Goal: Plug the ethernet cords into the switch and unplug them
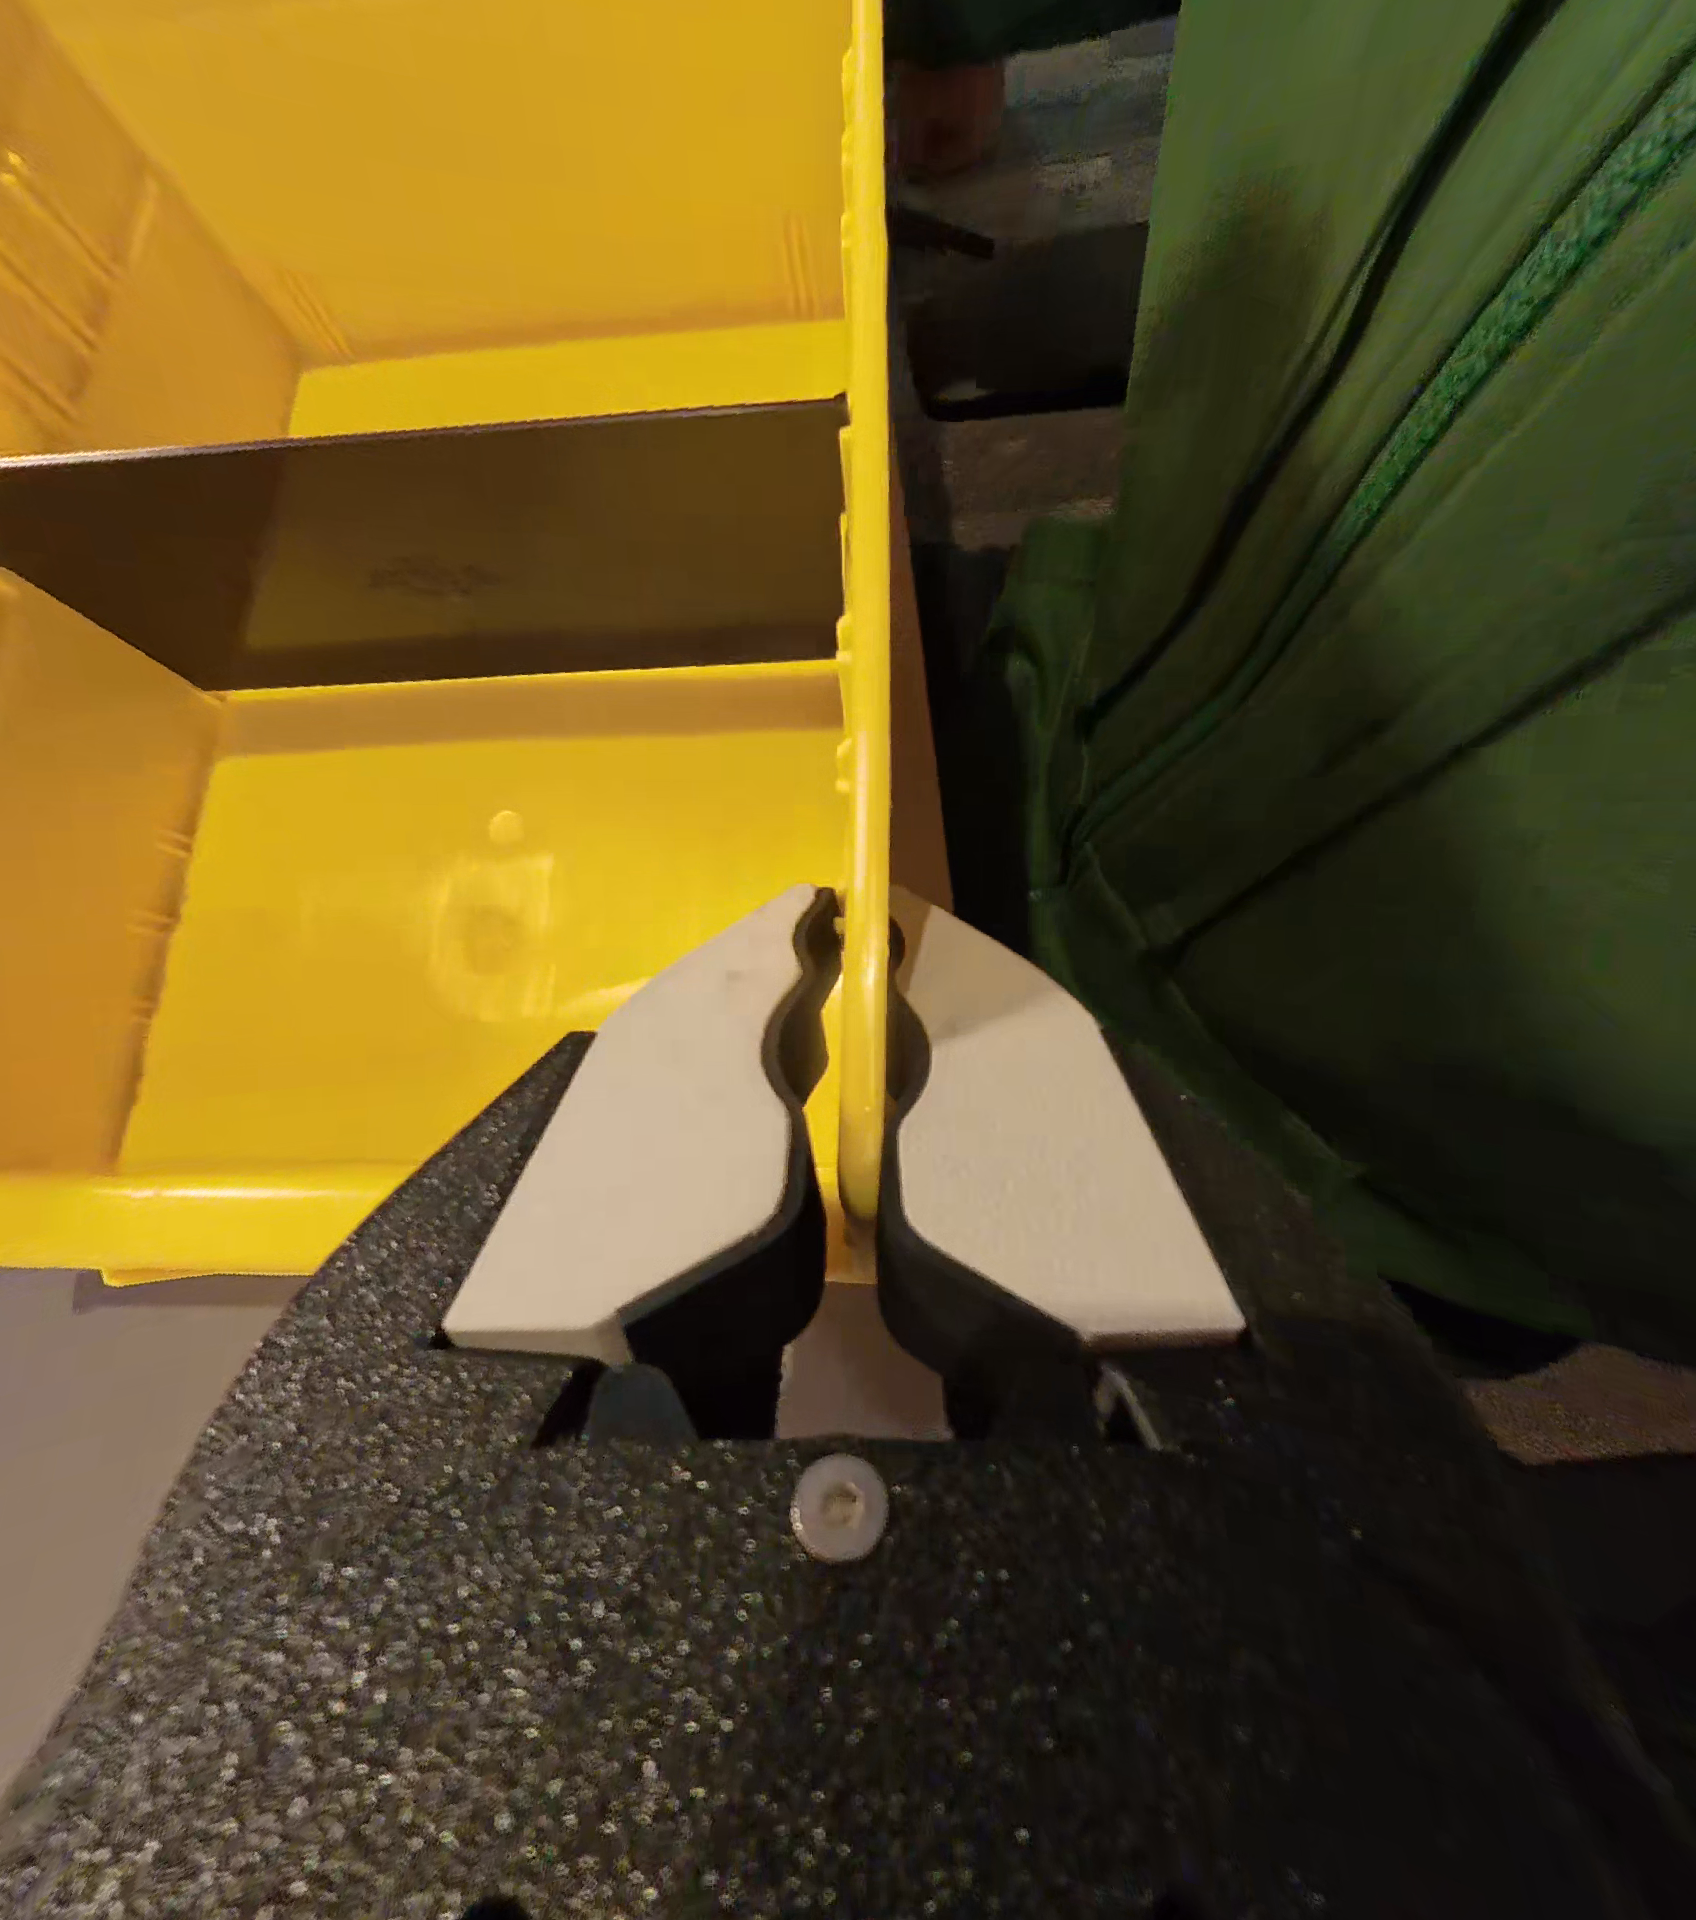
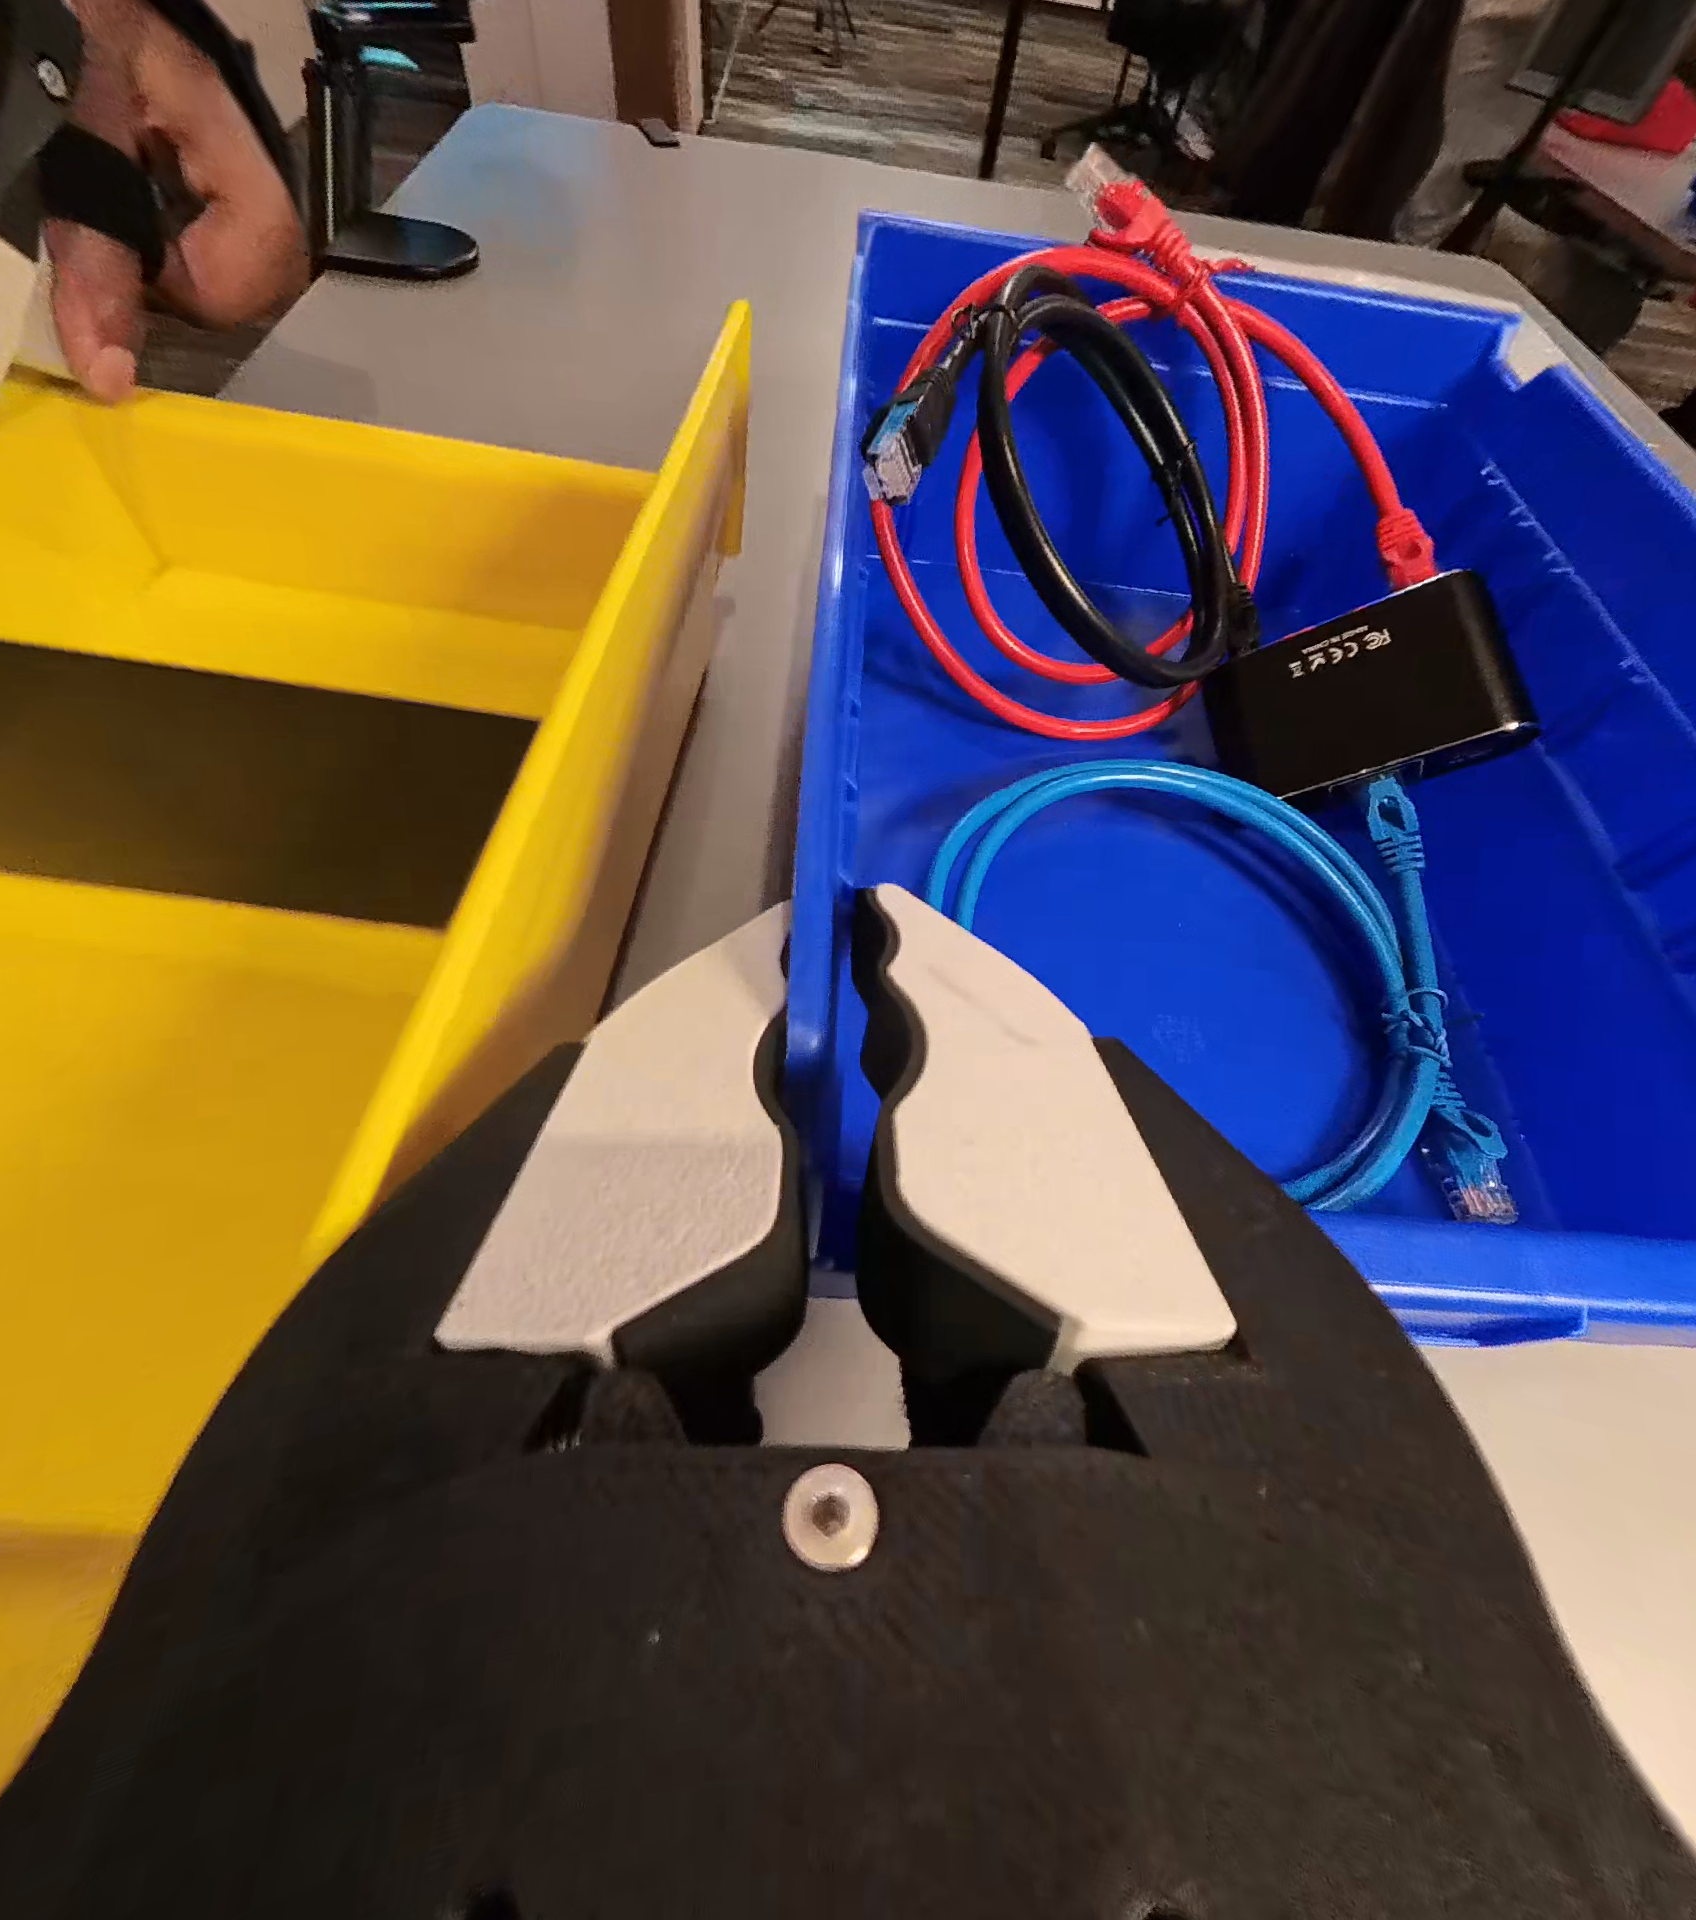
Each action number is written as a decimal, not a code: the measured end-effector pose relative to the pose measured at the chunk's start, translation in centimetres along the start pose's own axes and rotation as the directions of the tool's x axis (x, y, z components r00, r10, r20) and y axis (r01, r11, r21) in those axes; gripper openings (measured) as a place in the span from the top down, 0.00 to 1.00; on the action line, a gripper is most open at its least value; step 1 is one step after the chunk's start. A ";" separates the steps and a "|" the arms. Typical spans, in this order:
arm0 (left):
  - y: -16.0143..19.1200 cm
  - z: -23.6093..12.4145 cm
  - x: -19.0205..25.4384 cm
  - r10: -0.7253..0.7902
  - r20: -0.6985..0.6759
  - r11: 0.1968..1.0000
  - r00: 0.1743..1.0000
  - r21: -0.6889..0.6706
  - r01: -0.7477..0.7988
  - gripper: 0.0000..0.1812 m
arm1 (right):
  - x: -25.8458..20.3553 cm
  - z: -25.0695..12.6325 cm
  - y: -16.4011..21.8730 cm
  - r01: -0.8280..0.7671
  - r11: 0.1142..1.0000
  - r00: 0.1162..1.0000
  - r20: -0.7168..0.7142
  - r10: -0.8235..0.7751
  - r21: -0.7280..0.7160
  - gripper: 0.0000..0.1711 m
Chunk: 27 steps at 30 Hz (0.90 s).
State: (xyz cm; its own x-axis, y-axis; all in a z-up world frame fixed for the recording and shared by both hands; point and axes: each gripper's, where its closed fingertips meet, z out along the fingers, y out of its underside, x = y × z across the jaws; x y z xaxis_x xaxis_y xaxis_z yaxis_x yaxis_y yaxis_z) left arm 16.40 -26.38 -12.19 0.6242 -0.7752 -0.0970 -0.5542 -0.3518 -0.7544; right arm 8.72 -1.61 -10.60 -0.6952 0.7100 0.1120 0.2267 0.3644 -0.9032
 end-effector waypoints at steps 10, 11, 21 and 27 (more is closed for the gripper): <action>-1.8 -4.7 -1.8 -0.100 -0.004 0.971 0.995 0.220 0.098 0.74 | 2.7 -3.2 -0.8 0.007 0.998 0.985 -0.173 -0.018 -0.060 0.77; -2.4 -6.0 -2.8 -0.118 0.003 0.955 0.993 0.276 0.113 0.72 | 3.1 -4.3 -0.7 -0.002 0.998 0.979 -0.201 -0.011 -0.066 0.76; 3.6 -11.6 -23.8 -0.748 0.277 0.651 0.603 0.486 0.583 0.68 | 1.3 -14.0 -1.1 -0.431 0.895 0.805 -0.401 0.438 0.113 0.68; 7.3 -11.0 -26.2 -0.843 0.278 0.537 0.460 0.479 0.694 0.64 | -8.2 -14.4 -1.7 -0.631 0.755 0.679 -0.344 0.648 0.177 0.57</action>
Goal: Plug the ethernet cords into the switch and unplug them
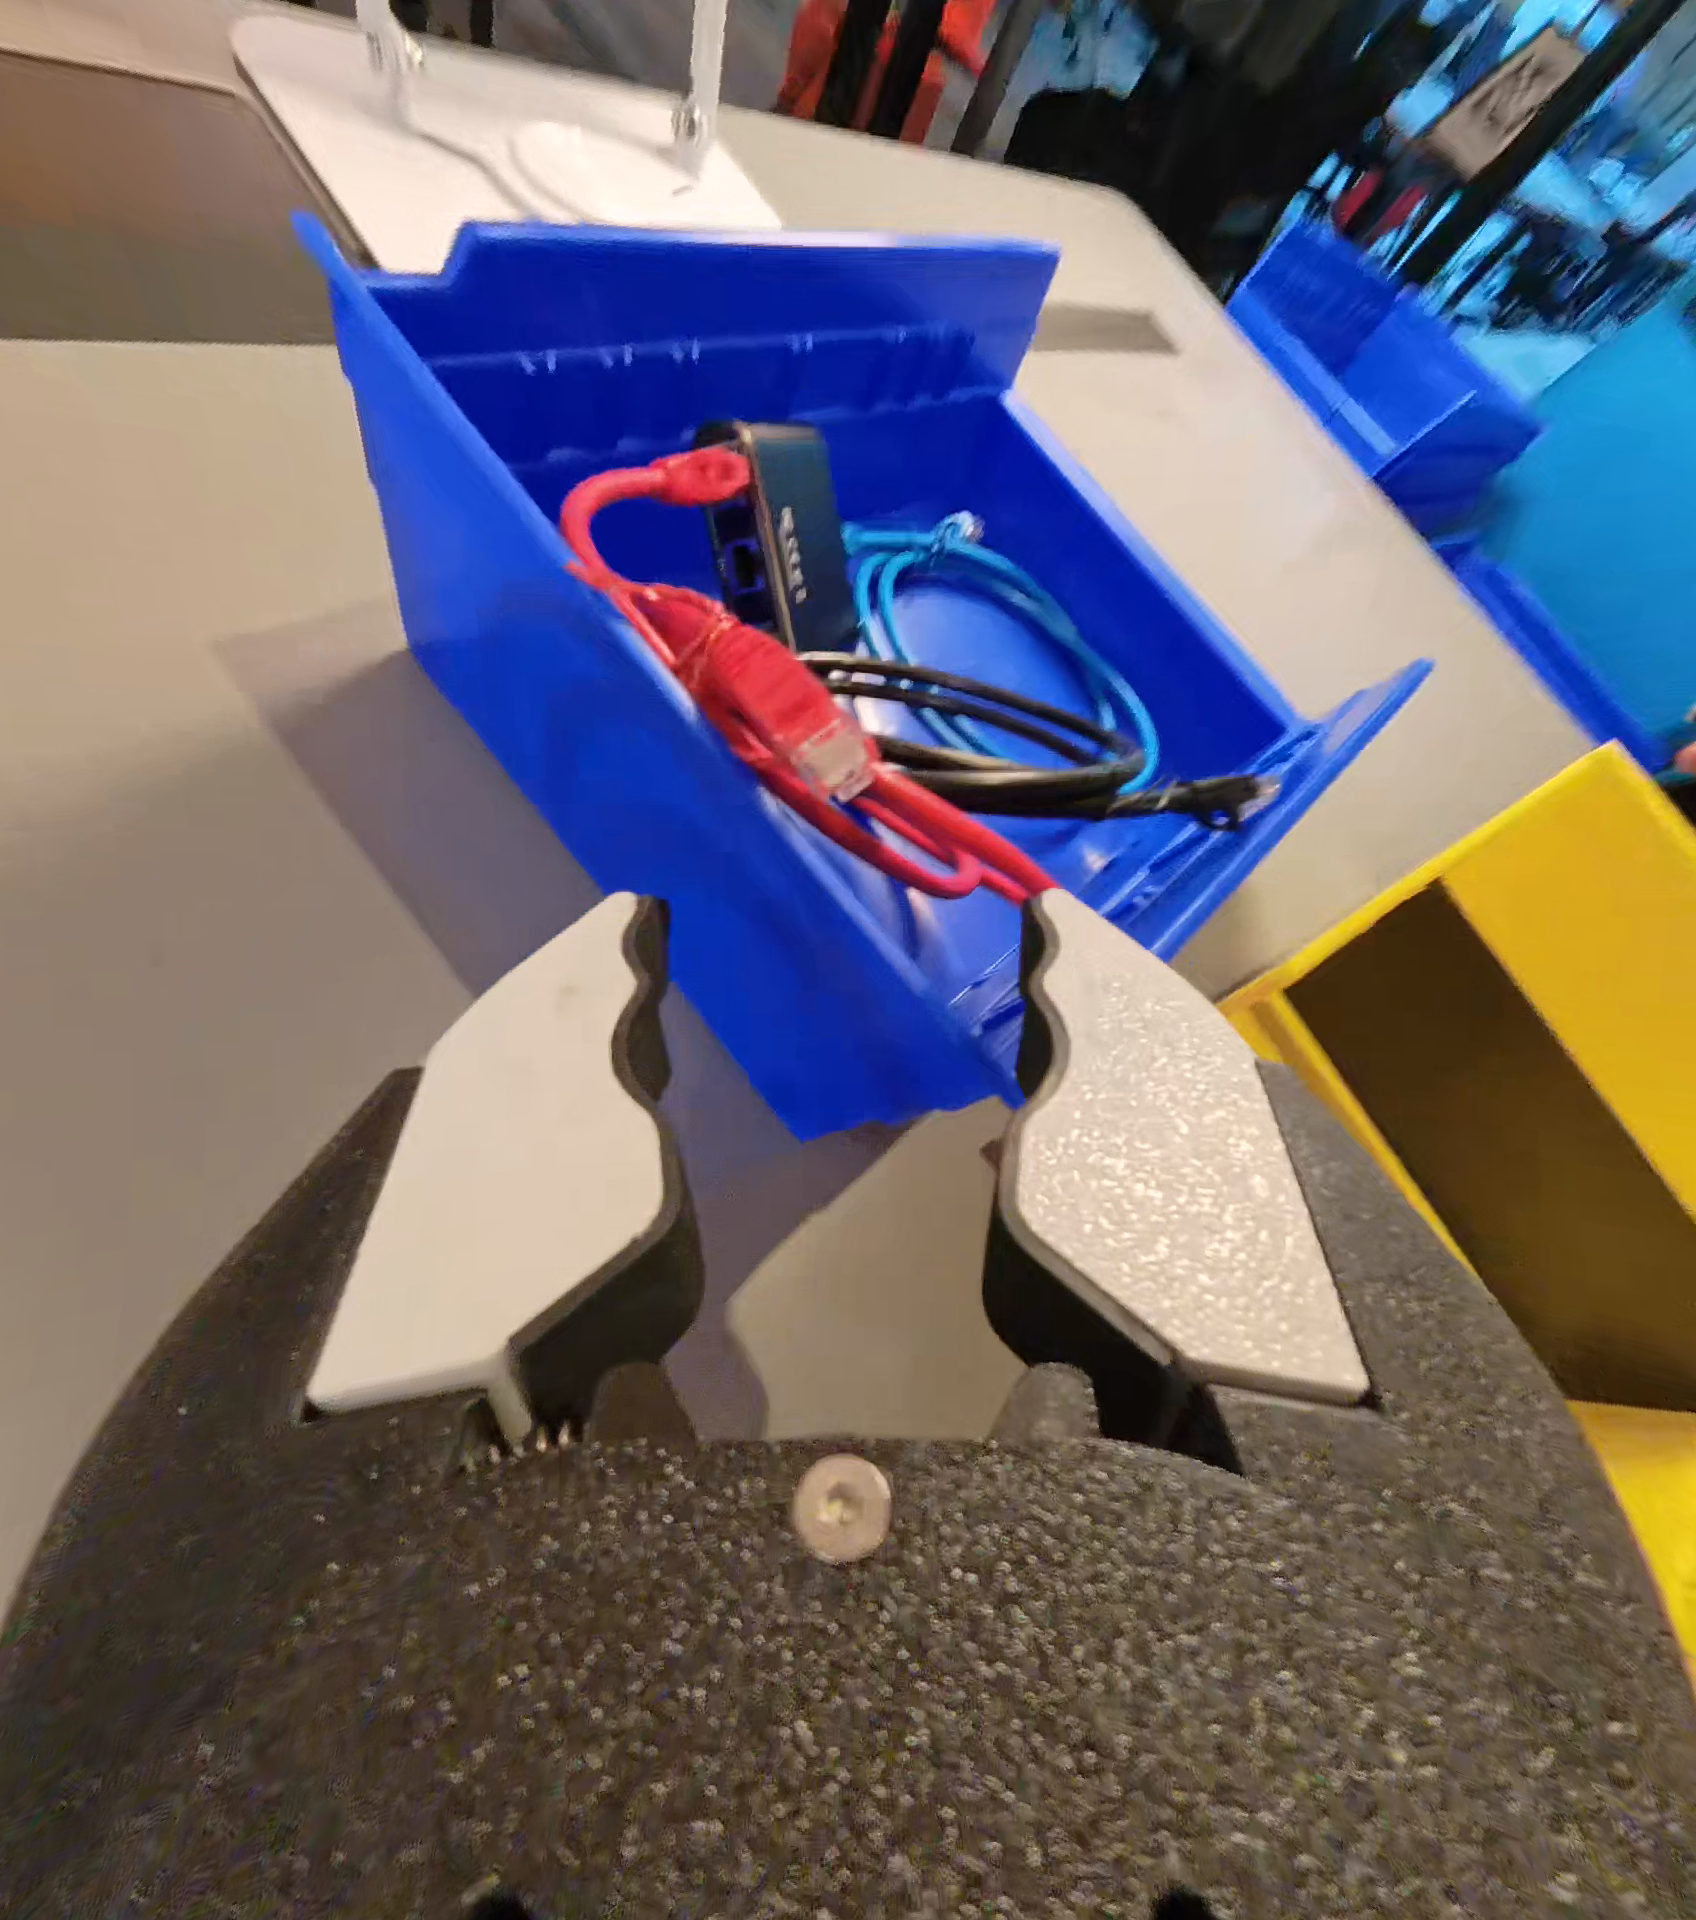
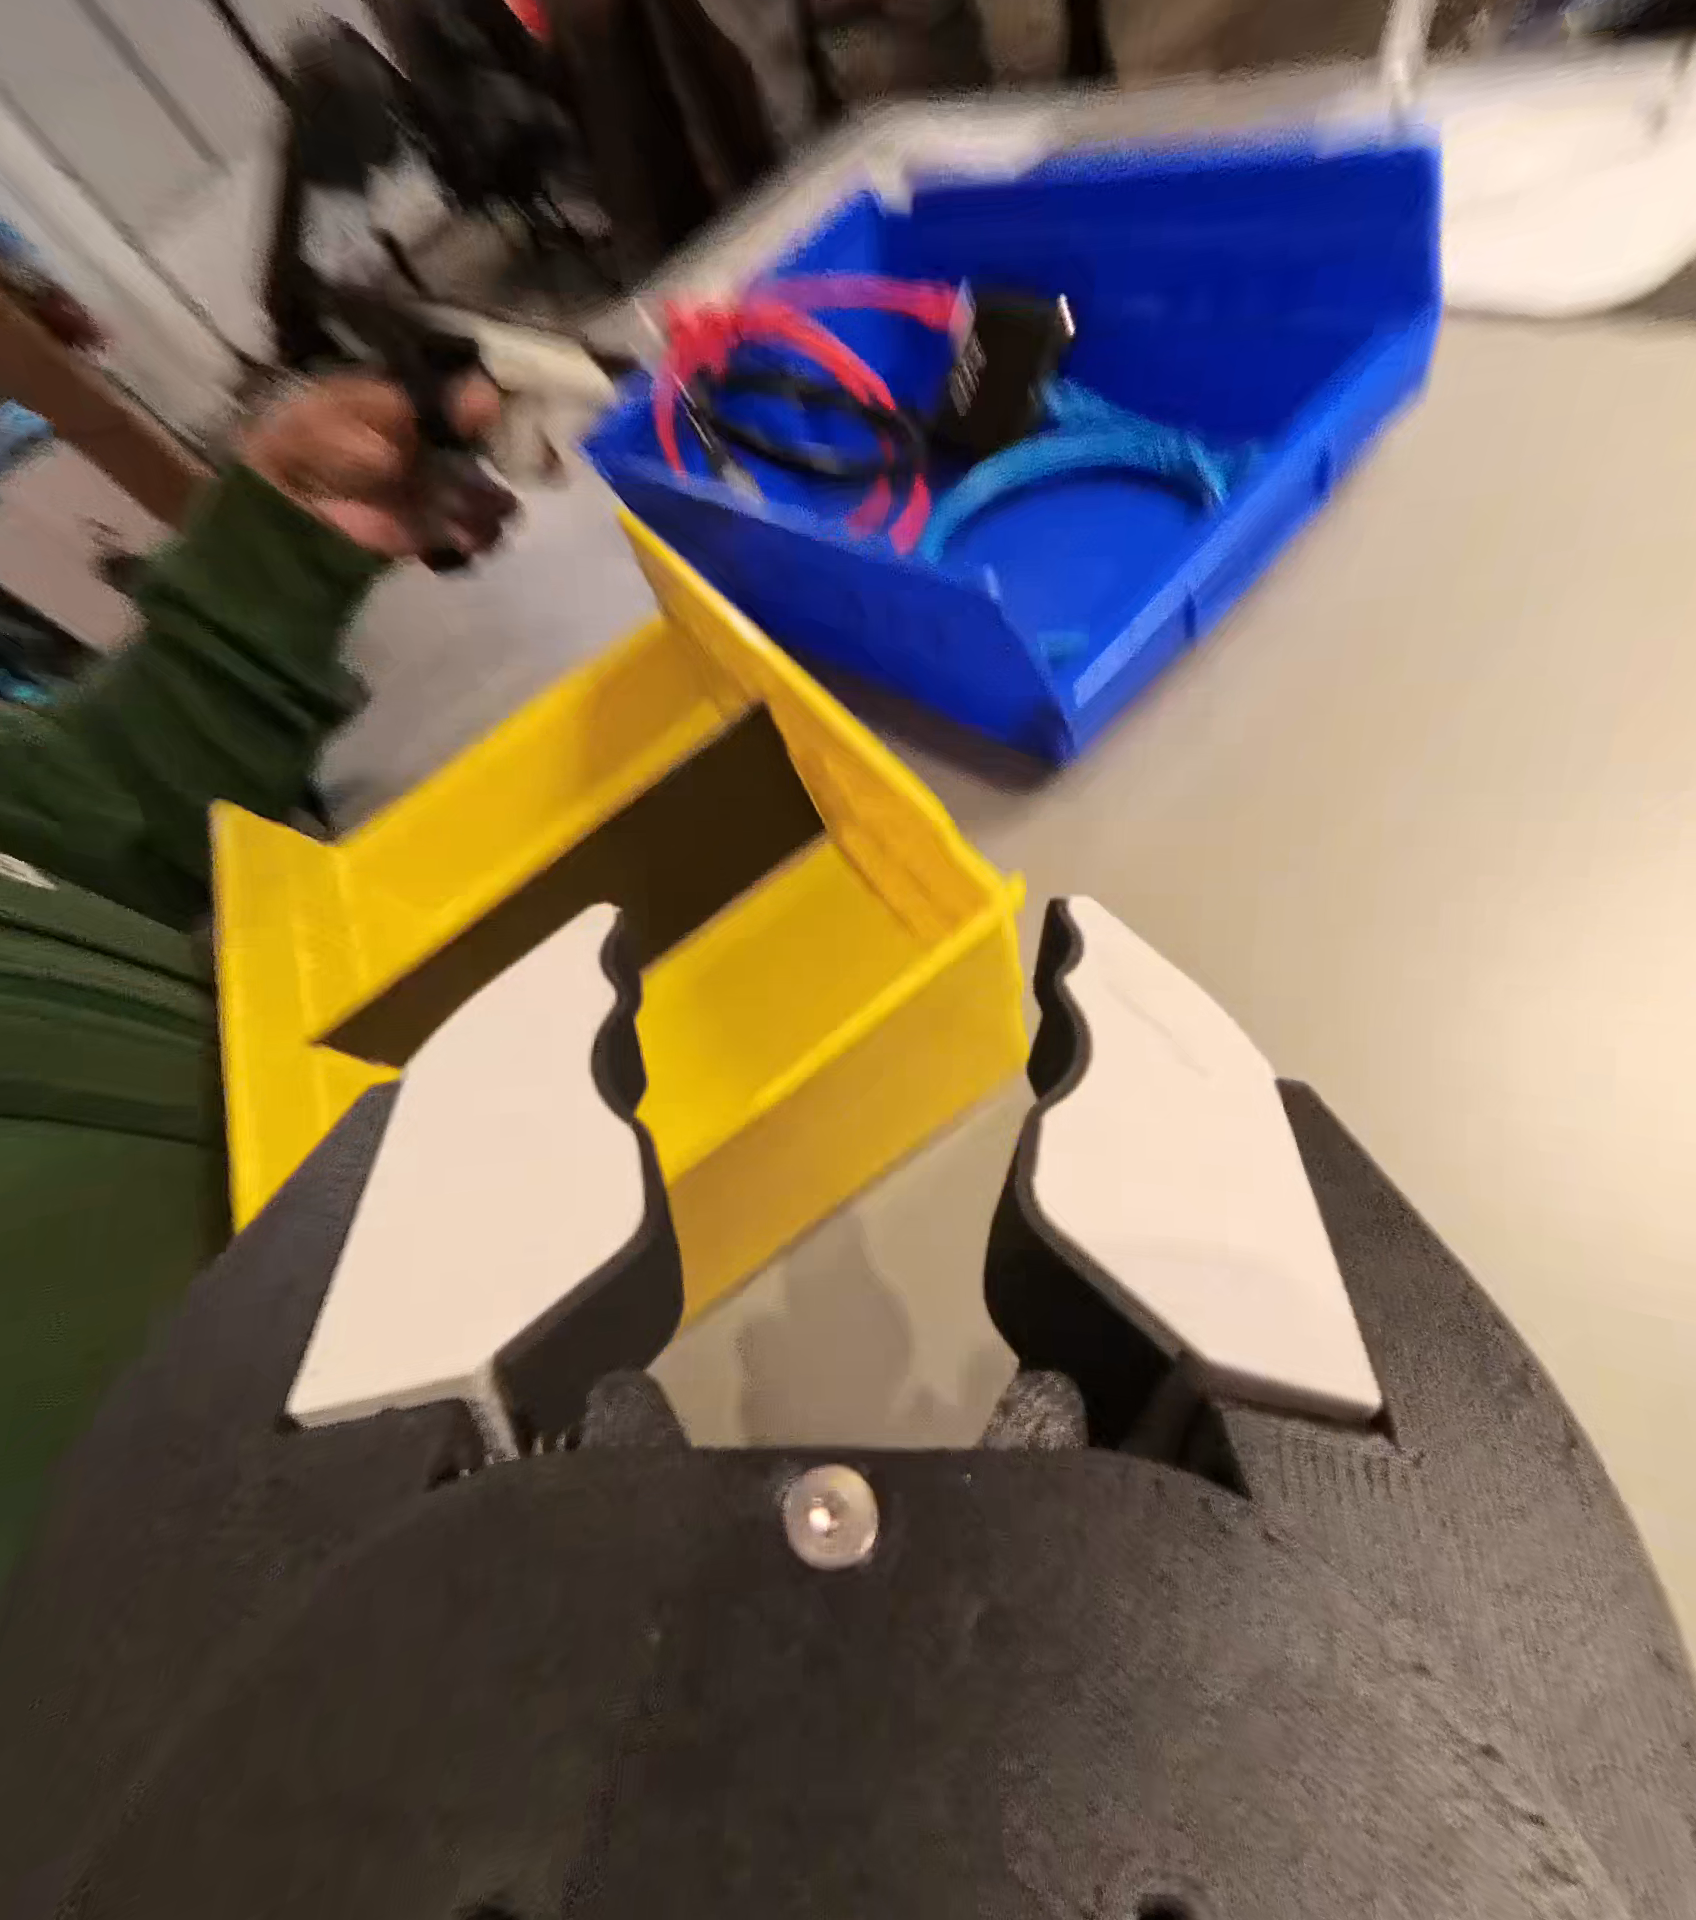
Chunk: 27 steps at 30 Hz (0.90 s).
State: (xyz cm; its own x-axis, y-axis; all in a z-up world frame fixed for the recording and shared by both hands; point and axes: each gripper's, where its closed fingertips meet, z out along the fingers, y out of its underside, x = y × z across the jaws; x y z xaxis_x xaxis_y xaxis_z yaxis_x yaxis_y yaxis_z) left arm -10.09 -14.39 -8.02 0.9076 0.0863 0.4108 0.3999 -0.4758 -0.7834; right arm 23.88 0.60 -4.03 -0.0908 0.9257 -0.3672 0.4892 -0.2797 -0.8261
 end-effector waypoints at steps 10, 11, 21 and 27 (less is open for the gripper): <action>0.3 -1.6 -2.4 0.195 0.104 0.978 0.975 -0.091 -0.186 0.93 | 1.9 0.6 5.1 0.216 0.912 0.966 -0.056 -0.250 -0.350 0.85; 0.3 -2.4 -3.3 0.217 0.135 0.973 0.967 -0.108 -0.203 0.94 | 3.0 0.1 4.8 0.241 0.894 0.957 -0.064 -0.284 -0.378 0.86; 1.0 -11.8 -13.3 0.527 0.210 0.829 0.823 -0.341 -0.444 0.95 | 17.7 -4.4 0.3 0.454 0.509 0.679 -0.086 -0.729 -0.731 0.89; 0.1 -18.5 -20.0 0.735 0.307 0.648 0.604 -0.581 -0.493 0.87 | 24.0 -4.7 -3.3 0.380 0.452 0.518 -0.219 -0.827 -0.807 0.85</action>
State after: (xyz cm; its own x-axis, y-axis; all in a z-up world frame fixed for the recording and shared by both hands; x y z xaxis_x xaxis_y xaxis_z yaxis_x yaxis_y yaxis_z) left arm -30.60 -32.37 -7.64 0.8817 -0.0290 -0.4710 -0.2628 -0.8592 -0.4391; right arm 24.15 24.91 -8.14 -0.2614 0.7667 0.5864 0.8864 0.4311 -0.1685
